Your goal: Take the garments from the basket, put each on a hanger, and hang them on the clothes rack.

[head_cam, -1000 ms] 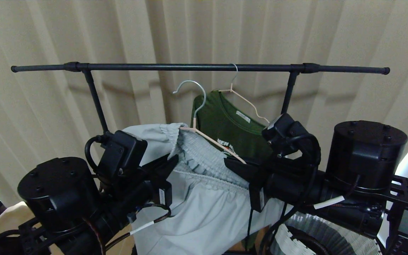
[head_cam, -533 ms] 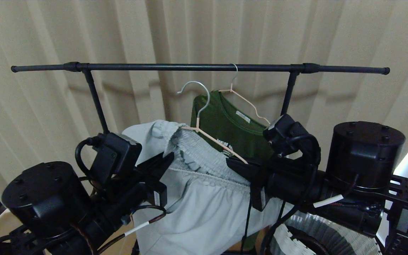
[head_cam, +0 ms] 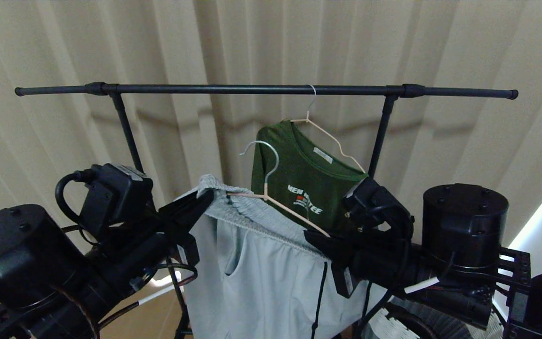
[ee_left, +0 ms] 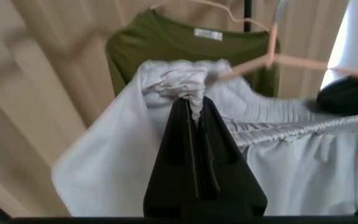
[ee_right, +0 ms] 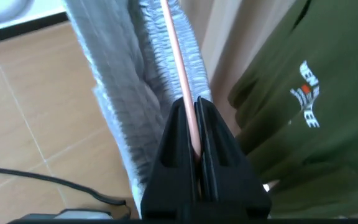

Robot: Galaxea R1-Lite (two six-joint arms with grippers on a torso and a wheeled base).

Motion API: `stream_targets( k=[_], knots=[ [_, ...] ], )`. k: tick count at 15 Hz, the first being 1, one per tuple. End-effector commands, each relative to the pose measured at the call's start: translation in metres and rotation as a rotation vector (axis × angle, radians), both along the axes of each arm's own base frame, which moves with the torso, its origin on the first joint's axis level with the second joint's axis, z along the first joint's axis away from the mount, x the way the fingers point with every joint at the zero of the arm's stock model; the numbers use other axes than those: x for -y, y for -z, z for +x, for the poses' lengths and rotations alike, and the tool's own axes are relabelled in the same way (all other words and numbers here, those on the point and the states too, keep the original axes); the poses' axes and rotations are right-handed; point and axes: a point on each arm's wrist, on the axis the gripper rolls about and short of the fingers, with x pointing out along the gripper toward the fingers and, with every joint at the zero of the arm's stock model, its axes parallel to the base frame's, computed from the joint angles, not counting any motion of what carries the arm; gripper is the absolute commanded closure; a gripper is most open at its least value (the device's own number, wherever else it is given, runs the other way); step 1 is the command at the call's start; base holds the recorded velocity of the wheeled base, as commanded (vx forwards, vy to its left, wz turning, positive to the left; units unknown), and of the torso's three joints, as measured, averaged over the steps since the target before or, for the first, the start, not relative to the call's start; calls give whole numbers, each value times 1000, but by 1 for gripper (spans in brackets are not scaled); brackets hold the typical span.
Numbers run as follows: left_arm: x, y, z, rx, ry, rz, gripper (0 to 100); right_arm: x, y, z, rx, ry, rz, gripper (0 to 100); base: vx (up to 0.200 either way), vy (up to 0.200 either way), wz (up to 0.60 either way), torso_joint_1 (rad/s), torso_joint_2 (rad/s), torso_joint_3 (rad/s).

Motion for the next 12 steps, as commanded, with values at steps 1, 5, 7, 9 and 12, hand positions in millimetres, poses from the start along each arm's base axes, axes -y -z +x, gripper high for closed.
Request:
stream_targets(
  k=[1, 5, 7, 9, 12],
  knots=[
    [-12, -5, 0, 18, -40, -11, 100, -1, 7, 2, -14, 17, -22, 100, 0, 0, 0, 0, 0, 0],
    [-31, 2, 1, -2, -68, 16, 100, 6, 4, 10, -6, 54, -15, 100, 0, 0, 0, 0, 0, 0],
    [-46, 6, 6, 6, -140, 68, 100, 10, 1, 10, 3, 64, -7, 100, 0, 0, 0, 0, 0, 0],
    [-56, 5, 9, 13, -164, 80, 100, 13, -3, 9, 12, 70, 1, 100, 0, 0, 0, 0, 0, 0],
    [-63, 4, 12, 20, -189, 86, 100, 15, -2, 9, 9, 76, -2, 100, 0, 0, 0, 0, 0, 0]
  ],
)
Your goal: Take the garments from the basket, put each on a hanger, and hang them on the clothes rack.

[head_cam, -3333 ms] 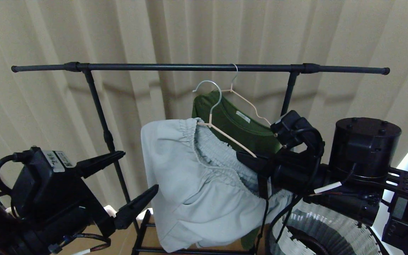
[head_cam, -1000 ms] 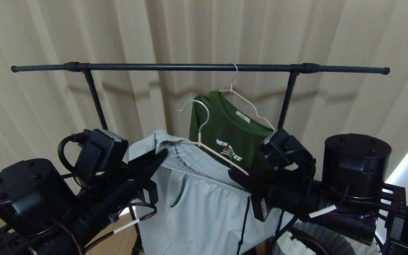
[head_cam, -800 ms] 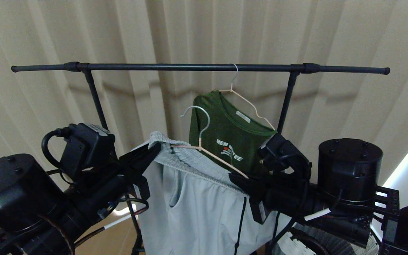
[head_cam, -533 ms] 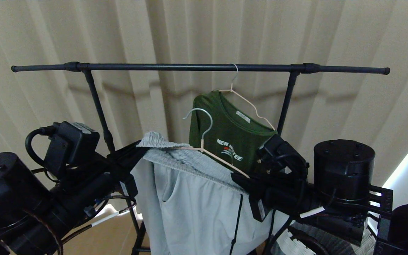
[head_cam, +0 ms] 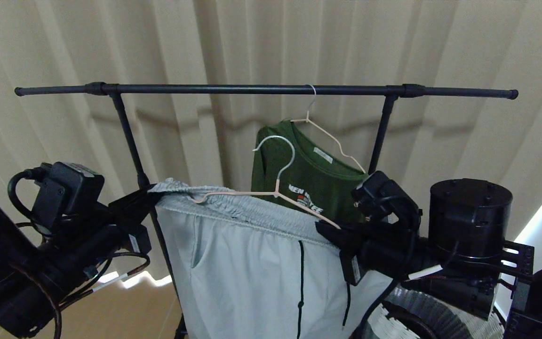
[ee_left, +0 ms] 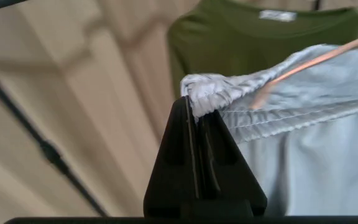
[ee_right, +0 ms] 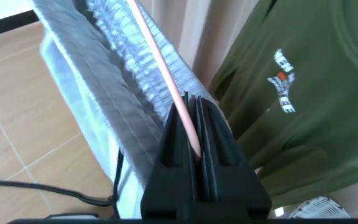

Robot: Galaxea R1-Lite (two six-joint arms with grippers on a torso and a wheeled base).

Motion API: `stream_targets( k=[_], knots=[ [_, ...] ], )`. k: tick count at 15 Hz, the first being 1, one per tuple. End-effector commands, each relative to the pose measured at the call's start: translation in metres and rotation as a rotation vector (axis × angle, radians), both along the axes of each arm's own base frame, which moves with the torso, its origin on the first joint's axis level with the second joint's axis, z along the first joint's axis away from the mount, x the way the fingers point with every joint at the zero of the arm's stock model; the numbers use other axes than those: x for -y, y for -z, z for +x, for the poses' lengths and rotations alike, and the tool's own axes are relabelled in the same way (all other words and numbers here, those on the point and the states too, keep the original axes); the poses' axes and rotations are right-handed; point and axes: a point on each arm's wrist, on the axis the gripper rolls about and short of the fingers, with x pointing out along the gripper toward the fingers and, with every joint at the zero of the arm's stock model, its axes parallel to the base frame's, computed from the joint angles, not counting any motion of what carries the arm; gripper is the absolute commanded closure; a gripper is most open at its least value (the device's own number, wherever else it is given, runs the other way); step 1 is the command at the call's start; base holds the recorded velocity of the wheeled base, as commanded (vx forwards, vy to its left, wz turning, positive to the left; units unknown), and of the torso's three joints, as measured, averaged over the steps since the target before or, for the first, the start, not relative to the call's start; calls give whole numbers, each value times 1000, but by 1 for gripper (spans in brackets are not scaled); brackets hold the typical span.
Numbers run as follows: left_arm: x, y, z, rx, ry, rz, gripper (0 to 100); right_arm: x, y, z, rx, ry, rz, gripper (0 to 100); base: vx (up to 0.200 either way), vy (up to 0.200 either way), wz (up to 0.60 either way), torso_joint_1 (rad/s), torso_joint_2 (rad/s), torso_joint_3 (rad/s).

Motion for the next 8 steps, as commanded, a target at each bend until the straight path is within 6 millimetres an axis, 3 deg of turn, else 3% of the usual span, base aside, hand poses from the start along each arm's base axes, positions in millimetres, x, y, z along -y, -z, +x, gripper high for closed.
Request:
stream_targets(
  k=[1, 8],
  knots=[
    [-3, -2, 1, 10, -13, -3, 100, 1, -1, 0, 3, 3, 2, 100, 0, 0, 0, 0, 0, 0],
    [2, -17, 4, 73, 88, -14, 100, 2, 14, -1, -40, 1, -36, 100, 0, 0, 0, 0, 0, 0]
  ],
)
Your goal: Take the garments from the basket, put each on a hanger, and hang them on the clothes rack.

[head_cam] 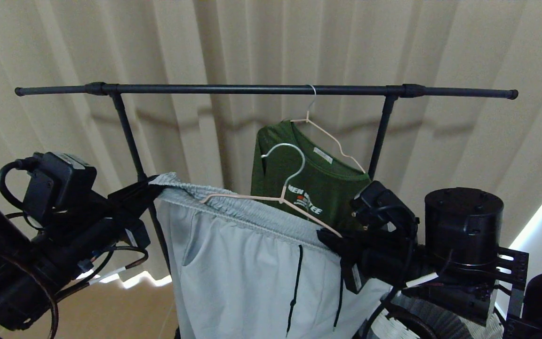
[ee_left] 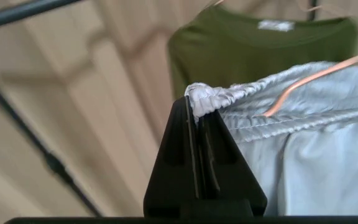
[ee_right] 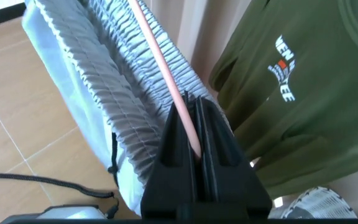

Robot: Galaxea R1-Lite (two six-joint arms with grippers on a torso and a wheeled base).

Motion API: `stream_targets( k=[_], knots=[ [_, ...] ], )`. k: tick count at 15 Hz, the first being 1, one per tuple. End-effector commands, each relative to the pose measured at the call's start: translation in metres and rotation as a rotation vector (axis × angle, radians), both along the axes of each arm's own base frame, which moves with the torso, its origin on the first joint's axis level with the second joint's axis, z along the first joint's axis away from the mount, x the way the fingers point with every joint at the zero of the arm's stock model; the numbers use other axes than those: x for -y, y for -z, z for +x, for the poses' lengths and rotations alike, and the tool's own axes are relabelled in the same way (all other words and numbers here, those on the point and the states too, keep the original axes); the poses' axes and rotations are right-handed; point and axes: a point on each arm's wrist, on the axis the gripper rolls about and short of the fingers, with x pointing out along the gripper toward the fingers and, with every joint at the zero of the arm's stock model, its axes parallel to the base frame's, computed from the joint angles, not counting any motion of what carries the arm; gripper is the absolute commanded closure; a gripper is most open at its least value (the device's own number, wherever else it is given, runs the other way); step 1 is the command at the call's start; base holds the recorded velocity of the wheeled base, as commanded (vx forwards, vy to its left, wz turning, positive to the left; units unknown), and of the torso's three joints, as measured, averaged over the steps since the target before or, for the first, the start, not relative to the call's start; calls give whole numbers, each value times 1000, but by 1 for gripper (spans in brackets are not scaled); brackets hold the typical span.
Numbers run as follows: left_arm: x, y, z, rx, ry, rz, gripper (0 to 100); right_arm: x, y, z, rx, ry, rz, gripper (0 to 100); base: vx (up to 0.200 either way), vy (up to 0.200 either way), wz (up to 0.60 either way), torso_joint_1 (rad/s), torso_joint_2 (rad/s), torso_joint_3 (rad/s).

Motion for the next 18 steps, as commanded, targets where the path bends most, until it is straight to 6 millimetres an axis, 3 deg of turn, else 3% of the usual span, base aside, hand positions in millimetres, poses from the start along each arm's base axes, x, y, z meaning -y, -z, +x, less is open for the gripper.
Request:
stream_targets(
  k=[1, 6, 9, 15, 16, 18],
  knots=[
    [2, -7, 5, 28, 8, -8, 100, -1, 3, -1, -7, -5, -9, 100, 0, 0, 0, 0, 0, 0],
    [8, 4, 3, -34, 36, 16, 100, -7, -1, -8, 6, -39, 2, 100, 0, 0, 0, 0, 0, 0],
    [12, 17, -7, -54, 69, 107, 100, -12, -14, -14, 41, -63, 36, 100, 0, 0, 0, 0, 0, 0],
    [13, 19, -14, -55, 125, 120, 100, -12, -18, -12, 51, -61, 46, 100, 0, 0, 0, 0, 0, 0],
    [13, 19, -17, -55, 136, 121, 0, -11, -17, -12, 49, -58, 44, 100, 0, 0, 0, 0, 0, 0],
    [12, 17, -20, -42, 143, 116, 0, -11, -17, -12, 50, -49, 43, 100, 0, 0, 0, 0, 0, 0]
  ],
)
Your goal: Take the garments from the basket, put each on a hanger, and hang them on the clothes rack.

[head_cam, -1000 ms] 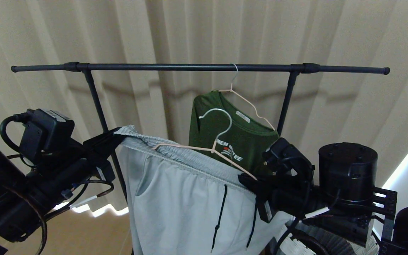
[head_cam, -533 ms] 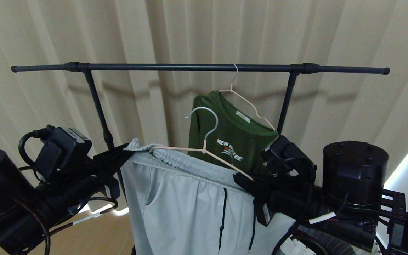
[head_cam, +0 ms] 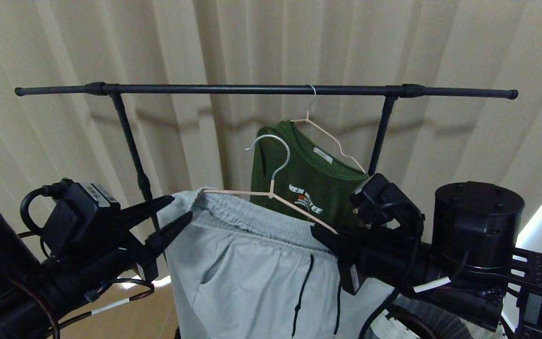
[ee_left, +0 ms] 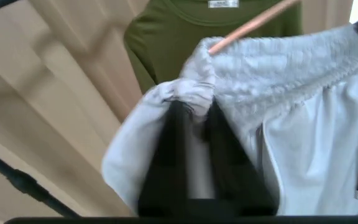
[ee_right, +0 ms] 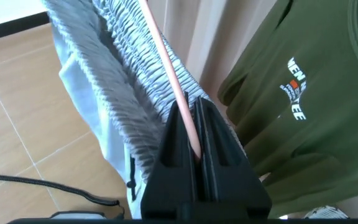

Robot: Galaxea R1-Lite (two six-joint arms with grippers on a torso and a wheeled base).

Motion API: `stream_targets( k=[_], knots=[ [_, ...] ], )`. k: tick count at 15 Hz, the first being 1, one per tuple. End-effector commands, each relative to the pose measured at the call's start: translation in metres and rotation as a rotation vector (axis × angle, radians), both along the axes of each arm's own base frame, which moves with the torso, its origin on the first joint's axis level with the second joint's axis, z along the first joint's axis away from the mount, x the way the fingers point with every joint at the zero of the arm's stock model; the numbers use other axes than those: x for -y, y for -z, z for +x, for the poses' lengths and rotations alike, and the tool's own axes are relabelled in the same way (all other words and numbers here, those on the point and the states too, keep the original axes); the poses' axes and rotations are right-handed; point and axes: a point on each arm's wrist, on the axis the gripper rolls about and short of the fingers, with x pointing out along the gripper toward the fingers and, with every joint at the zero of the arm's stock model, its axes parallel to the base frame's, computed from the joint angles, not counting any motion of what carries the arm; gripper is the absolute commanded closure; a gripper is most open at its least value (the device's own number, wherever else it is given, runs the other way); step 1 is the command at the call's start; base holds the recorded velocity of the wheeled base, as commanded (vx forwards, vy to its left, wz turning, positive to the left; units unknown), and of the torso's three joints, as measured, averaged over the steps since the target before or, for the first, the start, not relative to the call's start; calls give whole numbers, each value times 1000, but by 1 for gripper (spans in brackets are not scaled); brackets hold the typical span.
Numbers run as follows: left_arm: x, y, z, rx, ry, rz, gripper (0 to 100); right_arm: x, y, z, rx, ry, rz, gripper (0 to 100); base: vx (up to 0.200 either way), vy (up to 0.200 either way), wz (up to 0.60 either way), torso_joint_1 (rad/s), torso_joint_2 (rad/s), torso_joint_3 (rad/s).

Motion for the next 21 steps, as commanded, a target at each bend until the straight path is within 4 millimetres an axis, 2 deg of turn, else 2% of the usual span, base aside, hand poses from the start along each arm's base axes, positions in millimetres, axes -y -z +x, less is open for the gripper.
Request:
stream_targets(
  k=[1, 7, 10, 13, 15, 19, 21],
  knots=[
    [-2, -4, -6, 16, 0, -8, 0, 2, -2, 2, 8, 23, 3, 100, 0, 0, 0, 0, 0, 0],
    [-9, -4, -29, 33, 106, -13, 0, 2, -6, 8, 50, 35, 43, 100, 0, 0, 0, 0, 0, 0],
    [-16, 13, -38, -44, 86, 12, 0, 6, -9, 5, 57, 41, 50, 100, 0, 0, 0, 0, 0, 0],
    [-33, 22, -45, -72, -3, 27, 0, 15, -3, -5, 41, 53, 28, 100, 0, 0, 0, 0, 0, 0],
    [-45, 13, -51, -18, -72, 8, 0, 20, 3, -6, 36, 126, -2, 100, 0, 0, 0, 0, 0, 0],
    [-57, 0, -62, 65, -146, -25, 0, 31, 2, 0, 38, 181, -2, 100, 0, 0, 0, 0, 0, 0],
    [-59, -3, -66, 87, -159, -34, 0, 32, 1, 1, 40, 185, 0, 100, 0, 200, 0, 2, 2, 2]
  ],
)
